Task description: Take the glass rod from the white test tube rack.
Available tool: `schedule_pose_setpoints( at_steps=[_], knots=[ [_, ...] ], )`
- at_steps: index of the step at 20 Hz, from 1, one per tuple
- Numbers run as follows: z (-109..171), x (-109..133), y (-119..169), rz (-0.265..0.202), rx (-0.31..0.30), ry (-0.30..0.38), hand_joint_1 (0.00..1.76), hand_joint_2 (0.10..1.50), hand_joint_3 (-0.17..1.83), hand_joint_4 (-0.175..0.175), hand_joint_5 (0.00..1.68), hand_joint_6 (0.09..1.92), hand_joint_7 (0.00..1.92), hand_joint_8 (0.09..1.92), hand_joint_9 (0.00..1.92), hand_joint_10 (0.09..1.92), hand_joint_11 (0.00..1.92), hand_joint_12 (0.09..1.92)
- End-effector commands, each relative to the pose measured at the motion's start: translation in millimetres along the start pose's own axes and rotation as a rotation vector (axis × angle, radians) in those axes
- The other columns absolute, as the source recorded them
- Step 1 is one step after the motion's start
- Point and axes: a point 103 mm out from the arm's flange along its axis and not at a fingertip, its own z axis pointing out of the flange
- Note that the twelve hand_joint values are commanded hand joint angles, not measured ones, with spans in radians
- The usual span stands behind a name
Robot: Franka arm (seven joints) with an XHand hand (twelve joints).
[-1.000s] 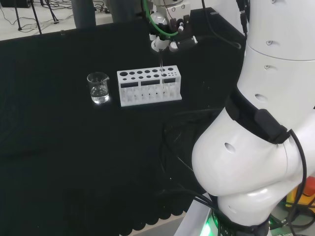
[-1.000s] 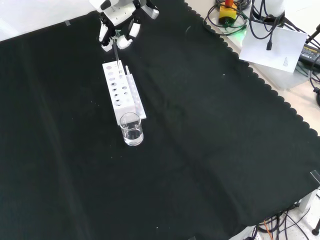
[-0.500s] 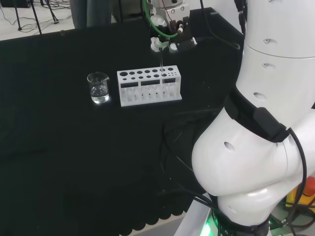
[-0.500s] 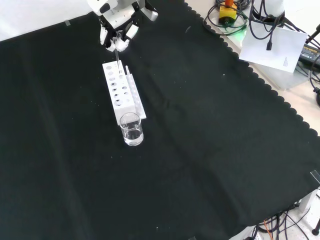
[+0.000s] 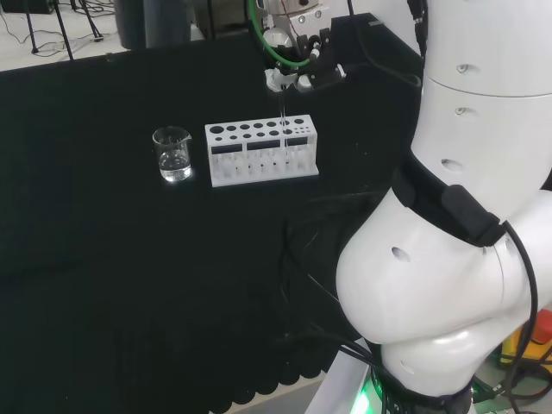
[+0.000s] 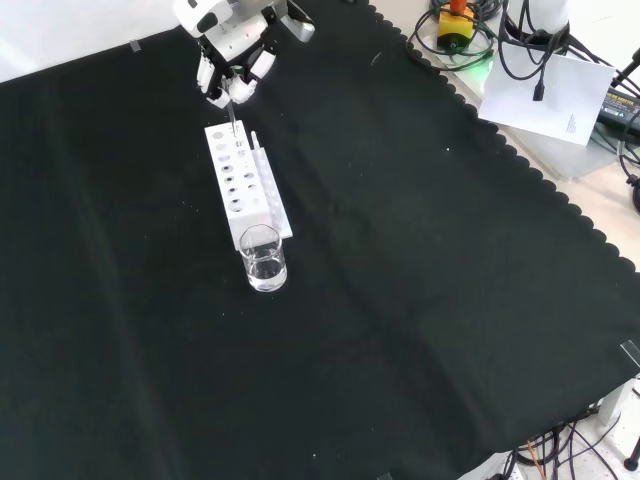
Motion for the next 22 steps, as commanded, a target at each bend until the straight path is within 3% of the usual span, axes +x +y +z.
schedule_pose_setpoints(
  at_steps=[1,4,7,8,9,11,13,14,18,22],
  knots=[
    [0,-2,1,-0.009,0.005,0.007,1.09,1.2,-0.17,-0.109,0.63,0.93,0.65,0.76,1.5,0.15,1.58,0.63],
    [2,1,2,-0.019,-0.012,0.01,1.12,1.2,-0.17,-0.159,0.7,0.89,0.75,0.76,1.57,0.13,1.6,0.64],
    [4,3,3,-0.03,-0.015,0.023,1.14,1.17,-0.08,-0.174,0.88,1.05,0.98,0.79,1.67,0.14,1.66,0.57],
    [4,4,3,-0.032,-0.023,0.029,1.18,1.15,-0.07,-0.134,0.93,1.0,1.04,0.84,1.69,0.15,1.66,0.54],
    [4,3,3,-0.029,-0.036,0.048,1.22,1.13,-0.08,-0.12,0.97,0.92,1.1,0.86,1.7,0.16,1.66,0.52],
    [3,0,1,-0.03,-0.091,0.07,1.28,1.12,-0.14,-0.142,1.09,0.69,1.19,0.86,1.71,0.2,1.64,0.49],
    [-6,-2,-2,-0.04,-0.219,0.119,1.38,1.08,-0.17,-0.167,1.26,0.24,1.15,0.89,1.55,0.42,1.6,0.52],
    [-13,-2,-4,-0.042,-0.276,0.123,1.4,1.07,-0.17,-0.171,1.3,0.13,1.13,0.92,1.5,0.49,1.58,0.55],
    [-34,-4,-12,-0.052,-0.328,0.125,1.42,1.04,-0.07,-0.175,1.32,0.09,1.05,0.99,1.35,0.67,1.56,0.63],
    [-56,-8,-24,-0.036,-0.312,0.101,1.41,1.03,0.0,-0.175,1.3,0.09,0.99,1.07,1.27,0.79,1.56,0.66]
  ],
)
